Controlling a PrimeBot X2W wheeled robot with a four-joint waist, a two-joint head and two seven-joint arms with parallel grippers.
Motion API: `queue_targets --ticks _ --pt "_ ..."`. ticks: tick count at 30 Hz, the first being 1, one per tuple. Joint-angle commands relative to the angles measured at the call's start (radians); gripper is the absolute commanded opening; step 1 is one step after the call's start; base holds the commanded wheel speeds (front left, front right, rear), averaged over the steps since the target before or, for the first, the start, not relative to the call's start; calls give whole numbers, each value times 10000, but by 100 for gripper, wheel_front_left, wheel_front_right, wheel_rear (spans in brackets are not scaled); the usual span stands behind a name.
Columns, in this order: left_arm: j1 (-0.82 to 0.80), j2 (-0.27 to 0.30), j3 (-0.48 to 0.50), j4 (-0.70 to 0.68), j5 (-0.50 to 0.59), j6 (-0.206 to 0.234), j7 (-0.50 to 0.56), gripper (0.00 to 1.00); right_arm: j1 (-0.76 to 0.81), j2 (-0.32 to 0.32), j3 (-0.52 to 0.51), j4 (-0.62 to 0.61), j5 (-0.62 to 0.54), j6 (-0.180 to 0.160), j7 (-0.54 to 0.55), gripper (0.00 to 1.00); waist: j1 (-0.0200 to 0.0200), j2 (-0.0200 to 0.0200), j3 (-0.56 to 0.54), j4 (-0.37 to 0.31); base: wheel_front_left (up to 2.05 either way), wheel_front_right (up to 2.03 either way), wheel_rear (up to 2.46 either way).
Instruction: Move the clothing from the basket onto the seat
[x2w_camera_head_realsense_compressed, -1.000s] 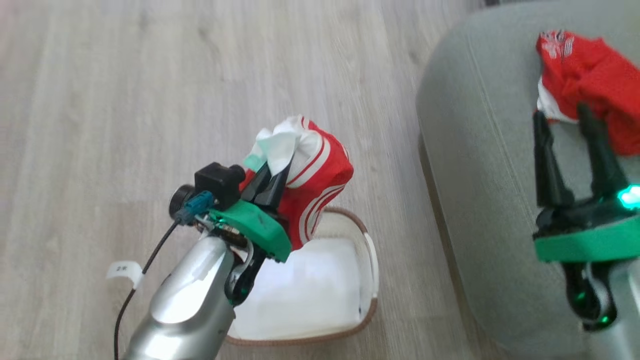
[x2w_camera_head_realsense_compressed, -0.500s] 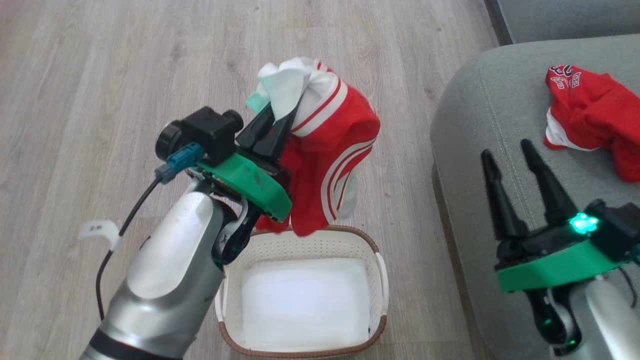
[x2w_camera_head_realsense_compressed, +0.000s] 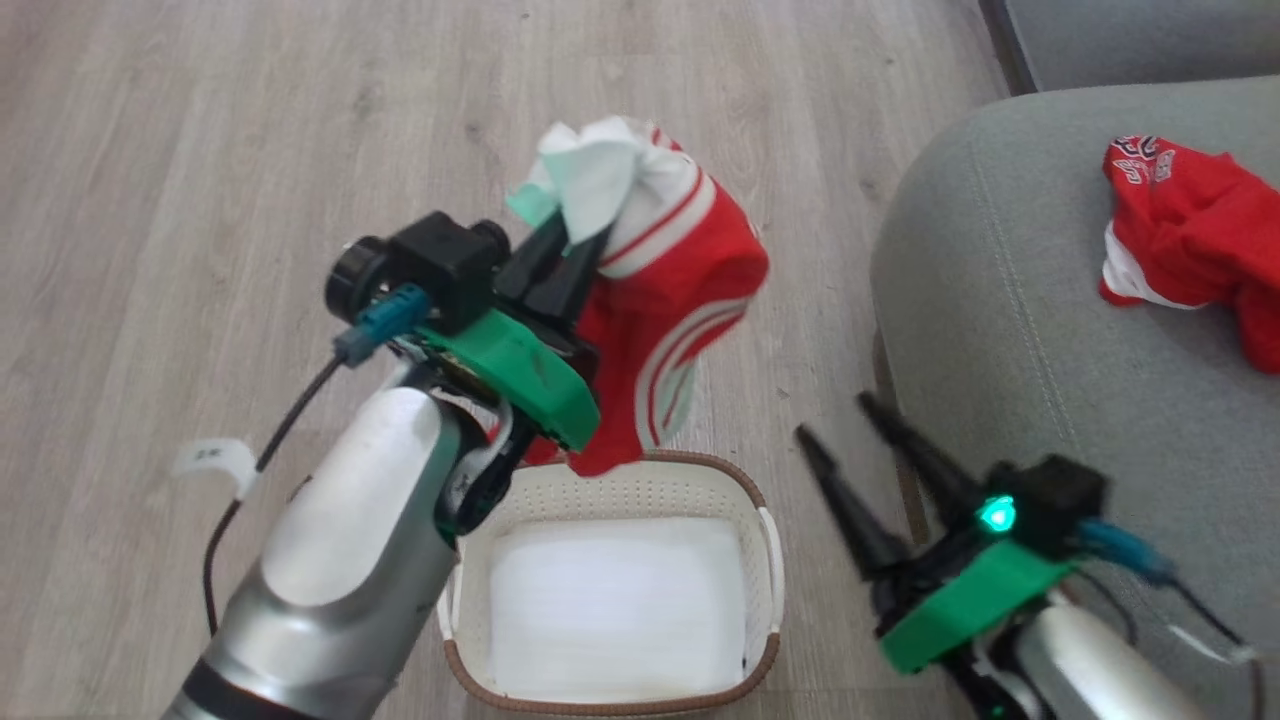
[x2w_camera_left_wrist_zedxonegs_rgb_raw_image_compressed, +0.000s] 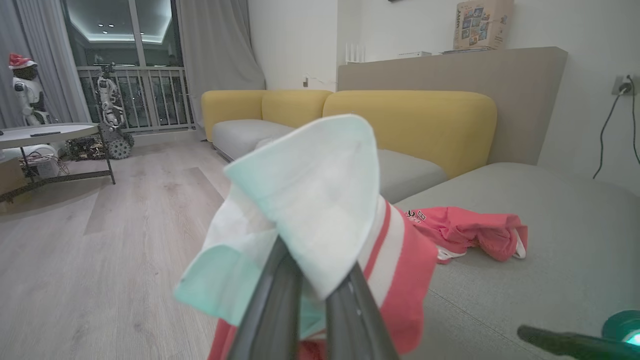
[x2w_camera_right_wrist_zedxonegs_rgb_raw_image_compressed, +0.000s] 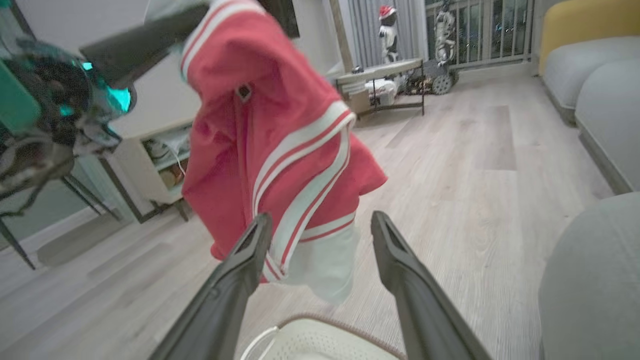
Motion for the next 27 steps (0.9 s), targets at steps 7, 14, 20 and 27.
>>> queue_targets --ticks 7,14,20,27 --pt "-640 -100 -57 -541 29 -23 86 0 -1914 176 1942 1430 720 -2 -65 100 1 -1 39 380 0 0 0" --pt "-758 -348 -508 -720 -22 -64 228 0 -3274 643 3263 2883 1699 -2 -65 100 1 -1 141 686 0 0 0" --pt "-797 -567 -1022 -765 -246 -132 326 0 -4269 1096 3378 3874 1825 -2 -65 100 1 -1 240 966 0 0 0" --pt "-791 -670 -1395 -632 -405 -107 245 0 -4622 1458 3049 4545 1626 -2 -65 100 1 -1 279 1221 0 0 0"
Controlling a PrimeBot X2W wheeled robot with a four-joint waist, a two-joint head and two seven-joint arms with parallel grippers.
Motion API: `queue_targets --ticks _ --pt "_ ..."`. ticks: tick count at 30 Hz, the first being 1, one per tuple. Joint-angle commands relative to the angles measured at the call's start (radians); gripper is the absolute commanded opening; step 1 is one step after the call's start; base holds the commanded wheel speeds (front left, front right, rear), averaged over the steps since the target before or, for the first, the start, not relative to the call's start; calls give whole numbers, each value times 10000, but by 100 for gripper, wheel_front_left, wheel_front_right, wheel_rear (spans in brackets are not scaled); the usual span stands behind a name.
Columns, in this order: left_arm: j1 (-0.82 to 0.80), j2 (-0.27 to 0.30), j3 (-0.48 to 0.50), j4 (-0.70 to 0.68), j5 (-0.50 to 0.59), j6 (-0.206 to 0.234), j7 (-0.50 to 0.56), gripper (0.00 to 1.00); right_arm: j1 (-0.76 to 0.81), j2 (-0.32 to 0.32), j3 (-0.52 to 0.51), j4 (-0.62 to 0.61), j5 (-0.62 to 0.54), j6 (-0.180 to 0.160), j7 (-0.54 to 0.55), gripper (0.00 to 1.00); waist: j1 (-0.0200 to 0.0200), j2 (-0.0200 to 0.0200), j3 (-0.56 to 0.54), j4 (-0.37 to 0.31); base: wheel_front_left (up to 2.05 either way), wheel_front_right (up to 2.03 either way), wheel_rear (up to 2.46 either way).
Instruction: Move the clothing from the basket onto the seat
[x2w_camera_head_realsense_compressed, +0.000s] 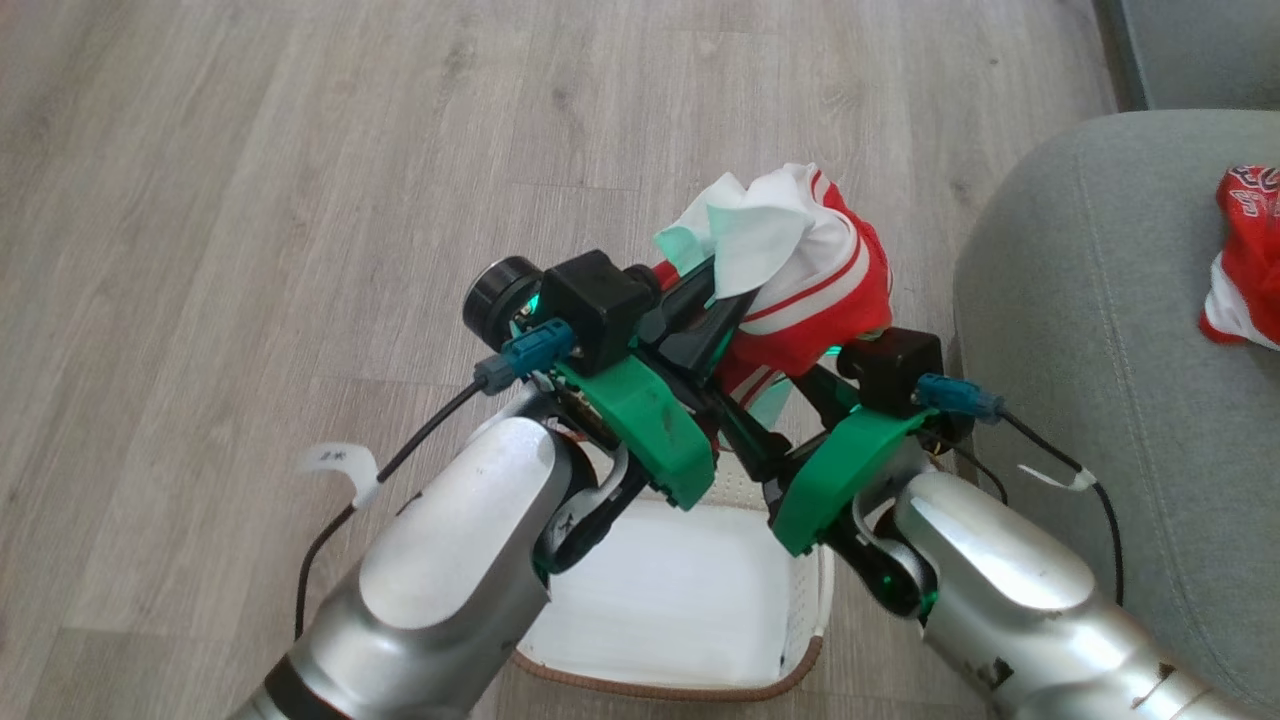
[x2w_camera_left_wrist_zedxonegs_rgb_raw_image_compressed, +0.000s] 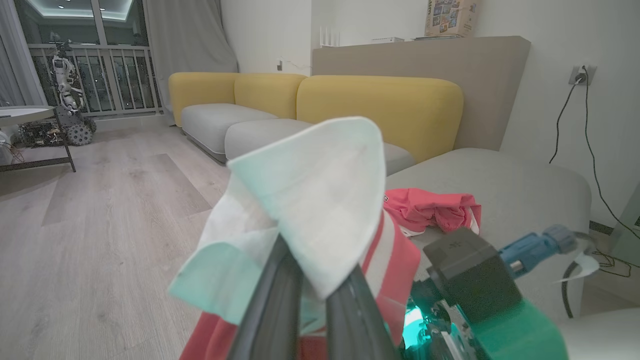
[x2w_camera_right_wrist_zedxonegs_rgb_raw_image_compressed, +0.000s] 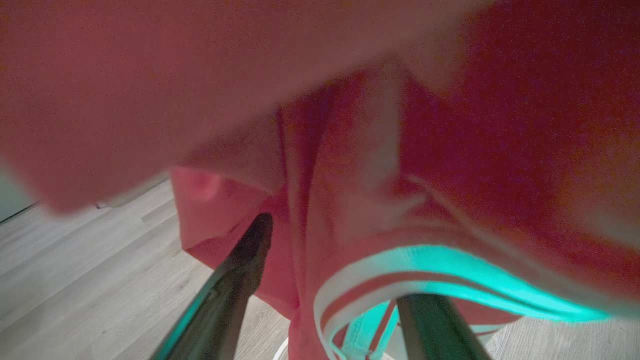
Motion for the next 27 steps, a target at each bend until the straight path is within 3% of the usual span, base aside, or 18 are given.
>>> queue_targets --ticks 1,2,3,15,26,27 --pt "-583 8 317 -299 -109 12 -126 0 -338 184 -186 -225 -148 -2 -67 49 1 -1 16 64 0 0 0" --pt "-590 4 312 -282 -126 33 -143 0 -334 194 -254 -253 -200 -2 -67 15 1 -1 22 79 0 0 0" --pt "-595 1 316 -263 -138 57 -161 0 -320 196 -305 -283 -261 -2 -67 0 1 -1 27 90 0 0 0" --pt "-392 236 684 189 -441 243 -471 0 406 -201 -1023 -1135 -779 -2 -67 0 1 -1 16 -78 0 0 0" --pt "149 622 719 386 -486 401 -726 0 1559 -642 -3126 -2773 -1485 -2 -67 0 1 -1 32 -612 0 0 0" --pt "199 620 679 375 -494 384 -751 20 1664 -670 -3348 -2954 -1581 -2 -67 0 1 -1 38 -657 0 0 0"
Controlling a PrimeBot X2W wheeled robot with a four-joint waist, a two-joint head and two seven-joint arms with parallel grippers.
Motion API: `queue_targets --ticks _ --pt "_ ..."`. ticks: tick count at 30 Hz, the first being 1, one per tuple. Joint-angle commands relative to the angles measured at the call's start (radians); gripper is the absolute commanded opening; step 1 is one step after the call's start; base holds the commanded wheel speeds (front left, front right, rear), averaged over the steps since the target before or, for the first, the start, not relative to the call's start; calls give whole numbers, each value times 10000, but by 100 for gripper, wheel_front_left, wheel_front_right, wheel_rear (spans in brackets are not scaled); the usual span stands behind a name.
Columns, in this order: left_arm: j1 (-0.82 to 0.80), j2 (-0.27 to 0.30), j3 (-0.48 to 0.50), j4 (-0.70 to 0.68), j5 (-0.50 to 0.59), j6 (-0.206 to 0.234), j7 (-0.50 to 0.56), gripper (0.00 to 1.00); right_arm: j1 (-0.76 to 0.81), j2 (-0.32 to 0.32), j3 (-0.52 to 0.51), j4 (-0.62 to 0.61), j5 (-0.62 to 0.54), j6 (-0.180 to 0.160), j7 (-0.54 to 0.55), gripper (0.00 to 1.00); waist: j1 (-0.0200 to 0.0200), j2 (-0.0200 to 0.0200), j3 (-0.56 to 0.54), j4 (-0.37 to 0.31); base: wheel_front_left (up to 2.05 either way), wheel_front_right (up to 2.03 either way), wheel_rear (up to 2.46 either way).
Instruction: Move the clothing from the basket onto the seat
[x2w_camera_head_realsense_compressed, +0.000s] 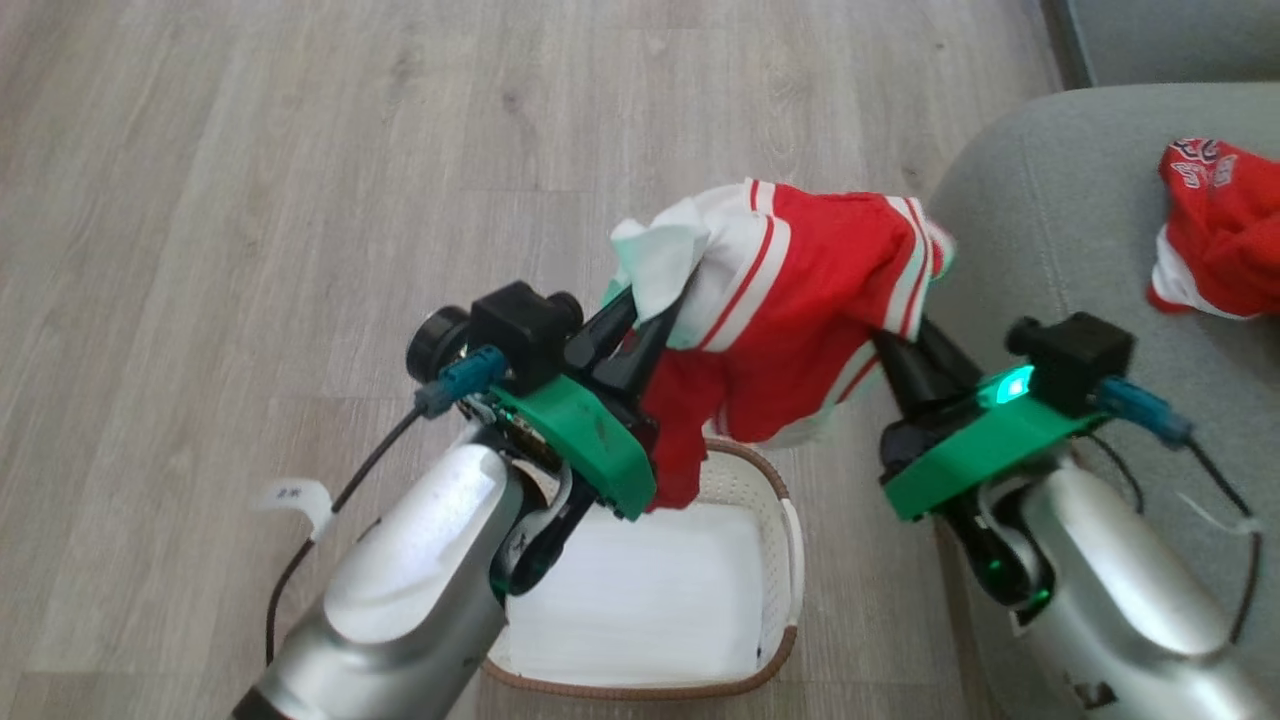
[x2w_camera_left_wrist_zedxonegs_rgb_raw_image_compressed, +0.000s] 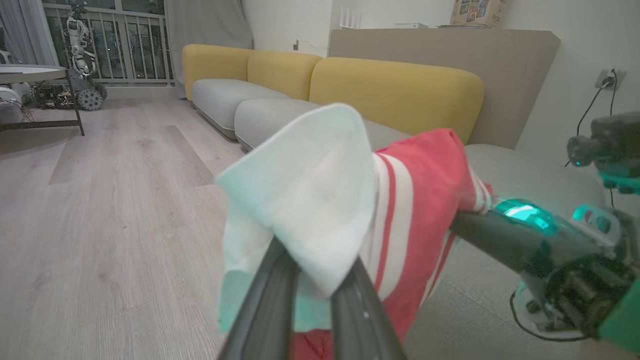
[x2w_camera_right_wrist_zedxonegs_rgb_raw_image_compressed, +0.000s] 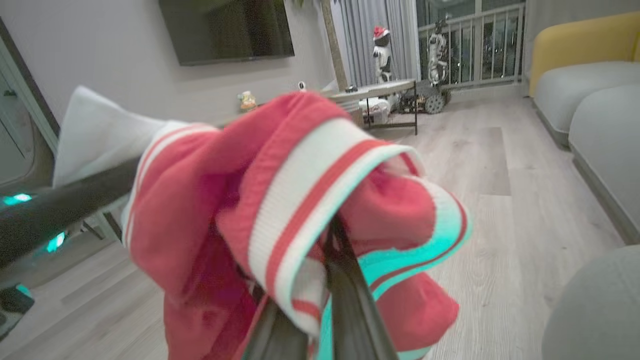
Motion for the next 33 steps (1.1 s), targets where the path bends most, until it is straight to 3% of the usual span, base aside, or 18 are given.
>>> queue_targets --ticks 1,2,4,5,12,21,33 --pt "-325 195 263 -344 6 -10 -165 25 51 -62 -174 -551 -147 -2 -67 0 0 -1 -2 -98 0 0 0" --pt "-309 228 154 -337 118 -21 -197 33 172 -88 -353 -716 -214 -2 -67 0 0 -1 -14 -142 0 0 0" --pt "-200 195 24 -310 125 -56 -255 91 399 -147 -697 -1008 -339 -2 -67 0 0 -1 -23 -256 0 0 0" --pt "-156 171 -30 -291 119 -67 -276 100 500 -177 -863 -1131 -394 -2 -67 0 0 -1 -27 -315 0 0 0" --pt "66 77 -245 -67 69 -60 -457 100 964 -348 -1821 -1916 -642 -2 -67 0 0 -1 -104 -974 0 0 0" --pt "45 211 -247 138 135 103 -576 100 1143 -481 -2839 -2758 -814 -2 -67 0 0 -1 -17 -2364 0 0 0" --pt "-23 332 -167 327 293 398 -872 100 1183 -557 -3144 -3589 -647 -2 -67 0 0 -1 226 -4146 0 0 0"
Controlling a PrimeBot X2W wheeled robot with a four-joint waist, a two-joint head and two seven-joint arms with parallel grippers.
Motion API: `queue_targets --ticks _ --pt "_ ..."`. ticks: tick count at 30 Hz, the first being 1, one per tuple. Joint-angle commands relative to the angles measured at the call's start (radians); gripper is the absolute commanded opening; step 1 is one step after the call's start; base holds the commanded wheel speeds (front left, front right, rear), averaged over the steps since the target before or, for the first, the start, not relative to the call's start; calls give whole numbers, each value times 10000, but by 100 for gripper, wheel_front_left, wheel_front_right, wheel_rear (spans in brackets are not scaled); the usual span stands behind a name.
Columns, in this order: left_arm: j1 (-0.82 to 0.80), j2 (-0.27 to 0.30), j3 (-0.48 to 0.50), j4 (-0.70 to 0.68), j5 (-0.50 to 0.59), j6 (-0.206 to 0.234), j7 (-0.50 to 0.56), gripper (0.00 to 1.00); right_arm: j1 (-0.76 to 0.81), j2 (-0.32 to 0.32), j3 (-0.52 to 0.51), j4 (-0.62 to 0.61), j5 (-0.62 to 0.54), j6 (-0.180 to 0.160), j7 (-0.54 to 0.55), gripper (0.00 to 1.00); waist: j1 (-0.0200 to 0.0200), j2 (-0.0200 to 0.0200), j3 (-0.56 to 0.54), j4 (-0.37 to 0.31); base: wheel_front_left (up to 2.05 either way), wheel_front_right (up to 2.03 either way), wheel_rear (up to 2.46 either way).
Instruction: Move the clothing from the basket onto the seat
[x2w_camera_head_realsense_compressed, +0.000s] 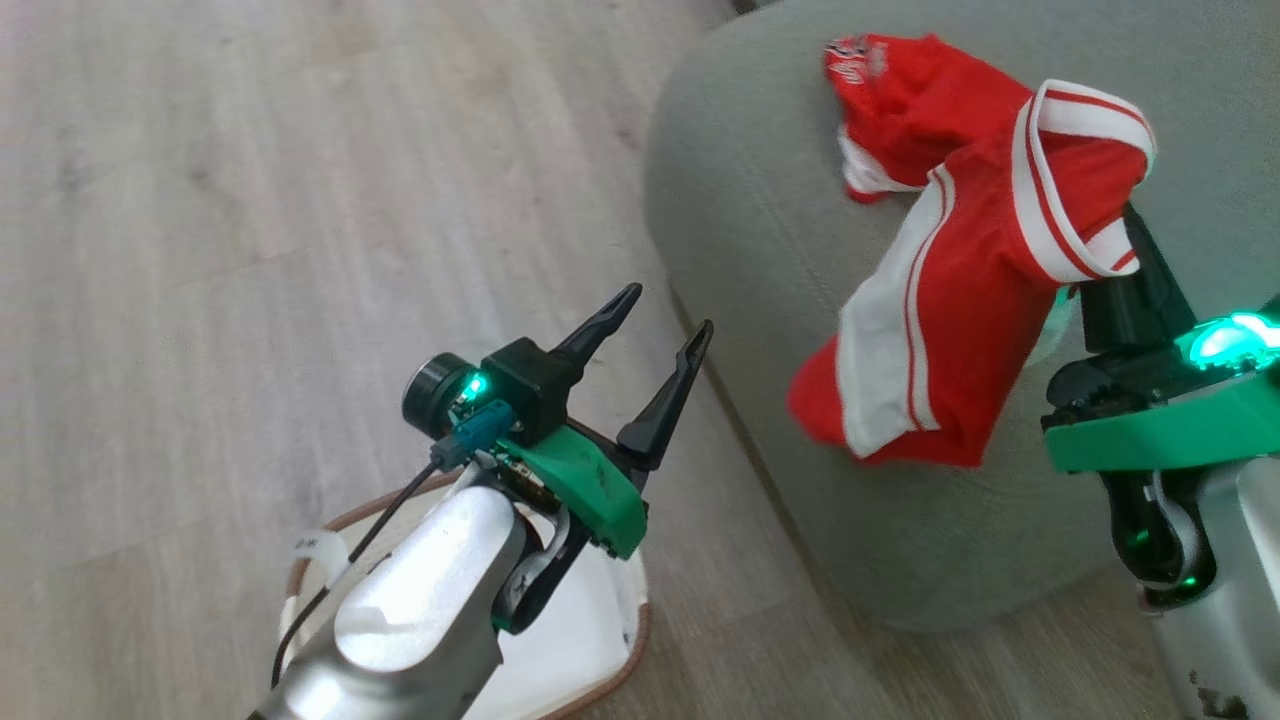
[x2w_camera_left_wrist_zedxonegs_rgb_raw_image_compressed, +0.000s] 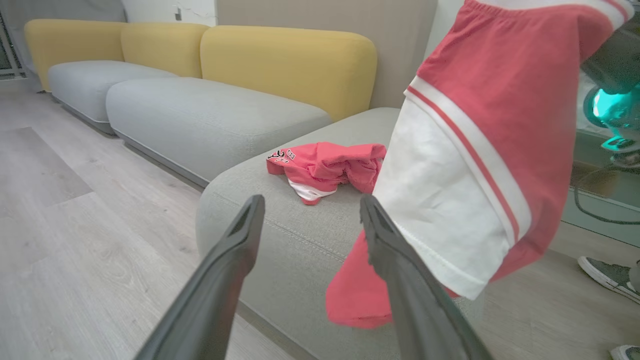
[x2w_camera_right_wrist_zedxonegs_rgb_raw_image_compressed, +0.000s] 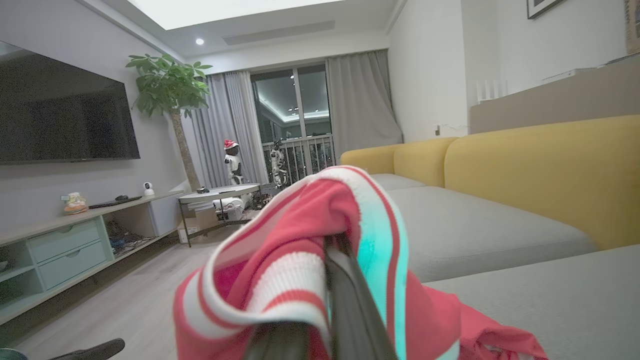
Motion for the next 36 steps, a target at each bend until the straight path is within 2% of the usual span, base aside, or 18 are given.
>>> queue_targets --ticks 1,8,16,22,25,31,32,36 --pt "-433 179 379 -261 153 70 -142 100 -79 -169 73 -460 41 -2 -65 0 0 -1 138 -579 0 0 0" --pt "-507 100 360 -127 195 149 -305 100 -87 -180 -71 -904 -35 -2 -65 0 0 -1 362 -1538 0 0 0" --pt "-641 -13 294 97 174 144 -375 100 -259 -362 -246 -1102 117 -2 -65 0 0 -1 524 -1838 0 0 0" --pt "-818 -101 168 167 170 91 -336 100 -1243 -1217 -393 -868 408 -2 -65 0 0 -1 844 -1678 0 0 0" --pt "-981 -127 91 165 218 96 -241 100 -1955 -1965 -313 -558 148 -2 -65 0 0 -1 1144 -1490 0 0 0" --pt "-1365 -189 -62 120 348 177 40 100 -3639 -2914 -356 162 556 -2 -65 0 0 -1 2024 -1031 0 0 0" --pt "-1365 -189 -62 120 348 177 40 100 -3639 -2914 -356 162 556 -2 -65 0 0 -1 2024 -1031 0 0 0" --pt "-1817 -295 -239 38 559 242 185 100 -4739 -3705 -473 1199 718 -2 -65 0 0 -1 2863 -612 0 0 0"
